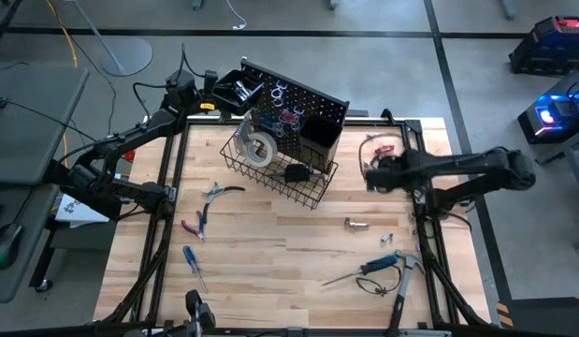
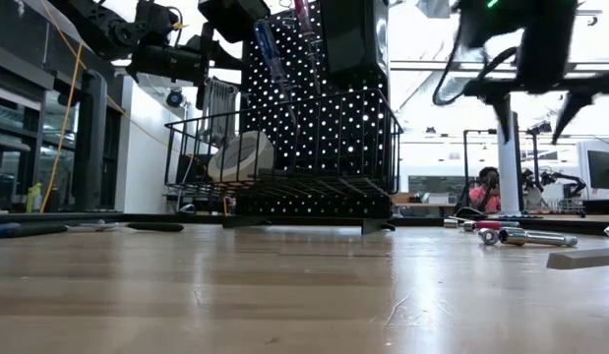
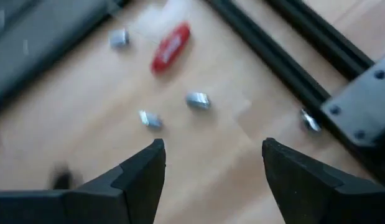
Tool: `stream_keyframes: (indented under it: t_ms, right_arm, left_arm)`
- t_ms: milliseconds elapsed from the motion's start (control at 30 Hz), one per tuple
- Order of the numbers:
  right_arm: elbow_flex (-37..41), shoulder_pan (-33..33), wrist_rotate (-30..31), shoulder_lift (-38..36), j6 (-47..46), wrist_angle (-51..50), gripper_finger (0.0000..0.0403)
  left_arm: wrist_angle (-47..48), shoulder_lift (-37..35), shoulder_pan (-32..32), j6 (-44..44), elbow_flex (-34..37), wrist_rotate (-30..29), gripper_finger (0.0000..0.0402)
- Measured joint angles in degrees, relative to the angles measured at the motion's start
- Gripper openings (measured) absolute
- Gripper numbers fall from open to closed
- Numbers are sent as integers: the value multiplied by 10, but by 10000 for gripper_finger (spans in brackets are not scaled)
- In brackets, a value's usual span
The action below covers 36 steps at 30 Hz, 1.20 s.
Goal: Hang tools onto peg board
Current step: Put the socket in the left black bin on the pegboard
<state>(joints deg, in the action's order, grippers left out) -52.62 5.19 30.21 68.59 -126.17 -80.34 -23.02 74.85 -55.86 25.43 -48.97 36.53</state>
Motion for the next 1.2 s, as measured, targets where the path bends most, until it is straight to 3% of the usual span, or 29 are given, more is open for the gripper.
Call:
stream_keyframes:
  t_ms: [100,200,367,467,567,767,900,1200]
  right_arm:
    - [0,92,14,4,15,57,254]
    - [0,182,1,9,155,171,254]
    - [0,333,-169,63,473,310,254]
    - [0,403,-242,107,598,325,254]
    - [0,453,-277,147,695,341,254]
    - [-65,496,-303,215,902,387,254]
    - [-141,496,-270,267,1038,361,254]
    - [-269,496,-223,417,1180,224,254]
  left_arm:
    - [0,0,0,0,0,0,232]
    - [-4,0,0,9,0,-1,232]
    - [-6,0,0,9,0,-3,232]
    - [-10,0,0,9,0,-15,232]
    - [-9,0,0,10,0,-24,232]
    - [-8,0,0,24,0,-27,232]
    - [-7,0,0,25,1,-30,232]
    - [-8,-1,0,30,1,-30,232]
